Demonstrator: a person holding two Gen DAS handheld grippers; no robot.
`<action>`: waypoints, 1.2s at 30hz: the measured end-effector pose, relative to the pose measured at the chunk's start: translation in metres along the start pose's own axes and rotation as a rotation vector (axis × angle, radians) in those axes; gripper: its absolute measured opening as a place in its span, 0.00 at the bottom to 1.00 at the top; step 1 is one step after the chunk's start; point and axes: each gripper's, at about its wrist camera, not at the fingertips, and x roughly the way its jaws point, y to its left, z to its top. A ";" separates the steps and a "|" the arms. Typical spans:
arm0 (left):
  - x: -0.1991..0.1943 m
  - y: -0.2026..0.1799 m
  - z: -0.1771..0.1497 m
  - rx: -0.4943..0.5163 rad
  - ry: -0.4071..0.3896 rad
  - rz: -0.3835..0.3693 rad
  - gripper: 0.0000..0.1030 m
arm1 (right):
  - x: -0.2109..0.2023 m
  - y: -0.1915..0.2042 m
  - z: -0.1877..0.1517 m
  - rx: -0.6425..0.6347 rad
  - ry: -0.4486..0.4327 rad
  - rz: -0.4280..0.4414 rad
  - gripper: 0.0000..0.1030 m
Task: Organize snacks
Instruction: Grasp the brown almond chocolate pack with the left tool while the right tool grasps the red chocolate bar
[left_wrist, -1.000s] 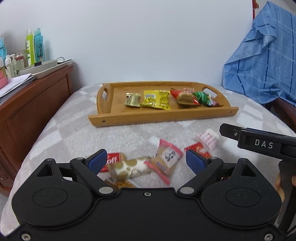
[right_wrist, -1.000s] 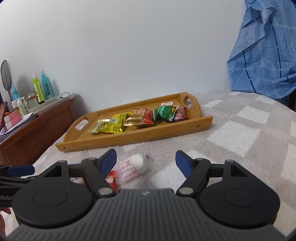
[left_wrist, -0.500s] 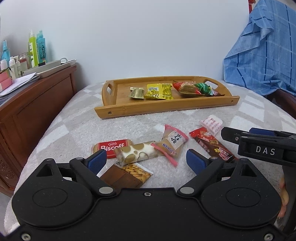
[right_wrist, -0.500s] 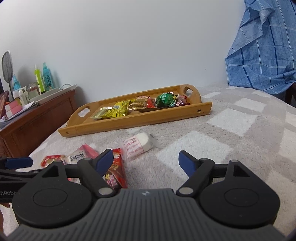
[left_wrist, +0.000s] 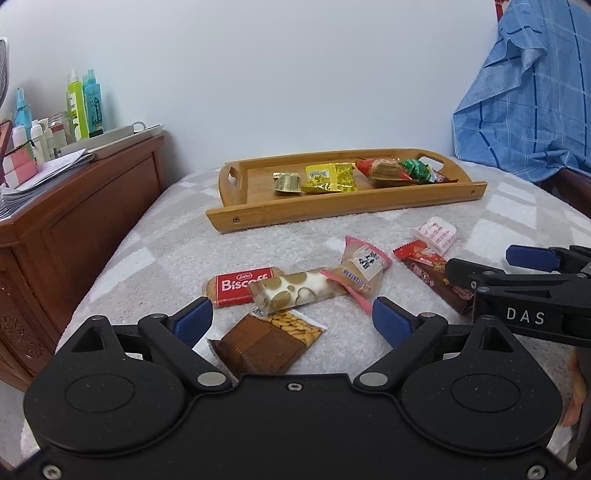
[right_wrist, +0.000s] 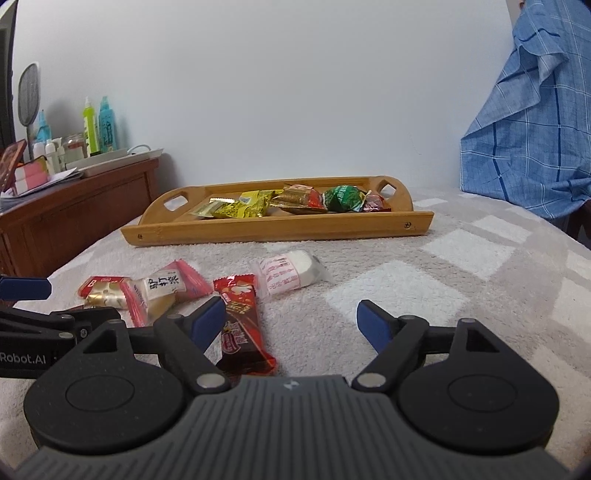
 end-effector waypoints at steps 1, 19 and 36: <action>0.000 0.001 -0.001 -0.001 0.006 -0.001 0.87 | 0.000 0.001 0.000 -0.003 0.001 0.003 0.85; 0.011 0.015 -0.006 -0.057 0.097 -0.006 0.59 | 0.007 0.016 -0.006 -0.053 0.029 0.051 0.78; 0.010 0.007 -0.001 -0.088 0.100 -0.032 0.51 | 0.008 0.017 -0.006 -0.068 0.047 0.063 0.54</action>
